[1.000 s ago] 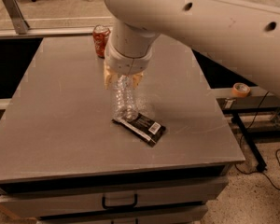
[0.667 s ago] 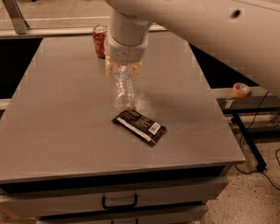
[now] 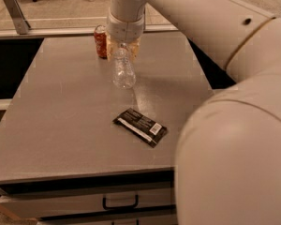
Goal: Move water bottle near coke can
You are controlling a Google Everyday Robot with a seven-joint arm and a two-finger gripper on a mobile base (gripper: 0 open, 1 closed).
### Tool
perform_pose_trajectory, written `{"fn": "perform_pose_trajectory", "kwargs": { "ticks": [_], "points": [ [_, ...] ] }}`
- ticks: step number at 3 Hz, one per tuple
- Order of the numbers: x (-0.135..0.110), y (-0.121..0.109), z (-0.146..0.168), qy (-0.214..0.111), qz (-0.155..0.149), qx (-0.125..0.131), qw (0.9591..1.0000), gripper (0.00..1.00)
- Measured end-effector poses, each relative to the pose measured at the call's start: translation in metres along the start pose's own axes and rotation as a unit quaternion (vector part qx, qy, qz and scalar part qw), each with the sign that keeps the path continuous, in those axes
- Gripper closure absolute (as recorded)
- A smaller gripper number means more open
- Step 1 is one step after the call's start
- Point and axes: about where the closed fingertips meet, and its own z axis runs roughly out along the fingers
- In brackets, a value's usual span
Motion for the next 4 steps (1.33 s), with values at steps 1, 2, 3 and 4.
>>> {"fn": "perform_pose_trajectory", "kwargs": {
  "ticks": [1,2,3,4],
  "points": [
    [-0.017,-0.005,0.022,0.034,0.017,-0.035,0.9986,0.59],
    [-0.022,-0.01,0.04,0.053,0.038,-0.064,0.9958,0.36],
    [-0.022,-0.016,0.049,0.063,0.056,-0.08,0.9932,0.12],
    [-0.023,-0.021,0.053,0.065,0.071,-0.093,0.9909,0.0]
  ]
}}
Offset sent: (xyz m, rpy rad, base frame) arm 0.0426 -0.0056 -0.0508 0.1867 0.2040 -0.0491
